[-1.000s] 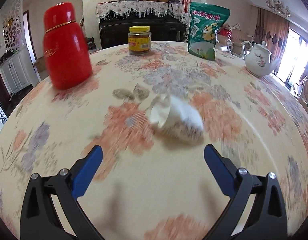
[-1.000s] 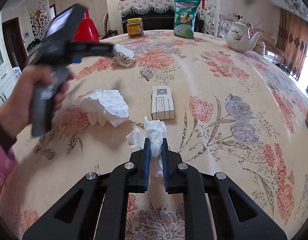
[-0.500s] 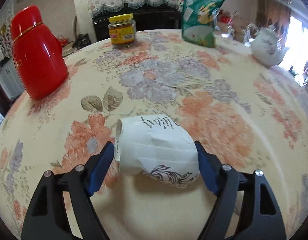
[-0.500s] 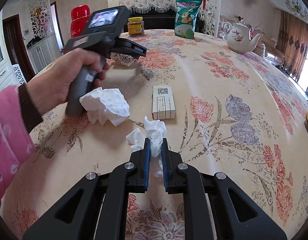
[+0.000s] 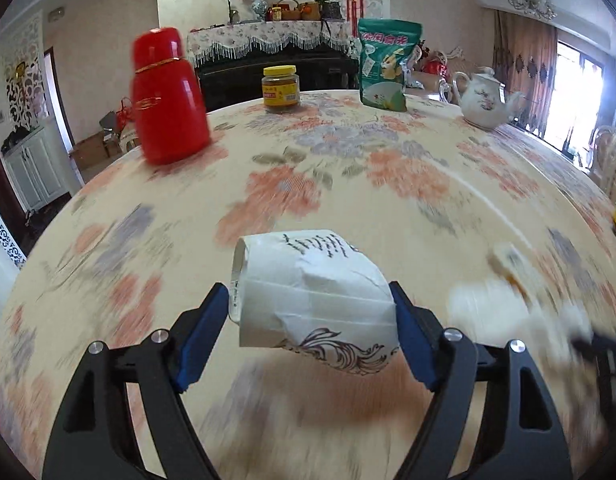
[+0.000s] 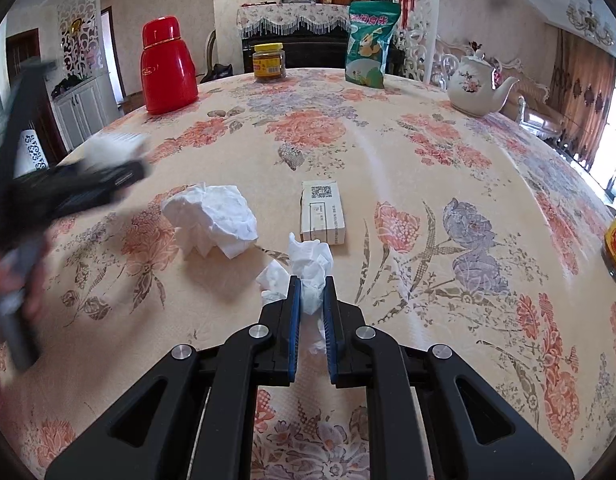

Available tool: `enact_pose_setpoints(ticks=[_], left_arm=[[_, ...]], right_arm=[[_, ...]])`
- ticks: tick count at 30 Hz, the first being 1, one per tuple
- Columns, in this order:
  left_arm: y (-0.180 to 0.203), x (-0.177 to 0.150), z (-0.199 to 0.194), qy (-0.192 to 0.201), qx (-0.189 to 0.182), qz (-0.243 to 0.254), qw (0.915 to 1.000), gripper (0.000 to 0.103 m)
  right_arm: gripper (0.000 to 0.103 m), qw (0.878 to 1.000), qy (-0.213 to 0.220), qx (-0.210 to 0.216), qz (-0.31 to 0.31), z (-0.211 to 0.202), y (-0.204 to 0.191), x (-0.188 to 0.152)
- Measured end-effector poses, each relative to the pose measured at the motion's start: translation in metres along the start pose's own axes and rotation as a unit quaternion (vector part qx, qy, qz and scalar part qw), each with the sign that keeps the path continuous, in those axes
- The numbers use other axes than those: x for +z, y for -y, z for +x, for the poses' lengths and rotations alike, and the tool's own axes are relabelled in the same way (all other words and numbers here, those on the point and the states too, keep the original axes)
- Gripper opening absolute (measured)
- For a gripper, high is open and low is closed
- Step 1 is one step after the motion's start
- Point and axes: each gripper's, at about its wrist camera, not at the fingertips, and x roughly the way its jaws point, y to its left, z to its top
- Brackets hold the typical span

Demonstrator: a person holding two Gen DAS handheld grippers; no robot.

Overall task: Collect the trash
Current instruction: 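Carry the paper cup and tissue to the pink bin and open both tools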

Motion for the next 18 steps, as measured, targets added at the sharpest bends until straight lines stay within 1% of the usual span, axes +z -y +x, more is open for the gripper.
enact_pose_setpoints(ticks=[3,5,6,9,13,18], left_arm=[[0.000,-0.029,-0.043,0.006,-0.005,0.010,0.9999,0.077],[0.000,-0.046,-0.070,0.009,-0.013,0.007,0.9998,0.077],[0.002,-0.055,-0.085,0.014,-0.018,0.005,0.9997,0.077],[0.007,-0.075,-0.117,0.025,-0.027,0.003,0.9993,0.077],[0.019,-0.101,-0.142,0.024,-0.039,0.006,0.9989,0.077],[0.025,-0.127,-0.168,0.031,-0.039,0.009,0.9987,0.077]], right_arm=[[0.012,1.000,-0.004,-0.005,0.009,0.001,0.004,0.000],[0.012,1.000,-0.001,-0.021,0.014,-0.004,0.006,-0.003],[0.012,1.000,-0.003,-0.021,0.013,-0.007,0.005,-0.006],[0.012,1.000,0.004,-0.003,0.015,-0.032,-0.003,-0.019],[0.012,1.000,0.019,0.014,0.008,-0.067,-0.019,-0.041],[0.012,0.999,0.038,0.028,0.004,-0.102,-0.033,-0.065]])
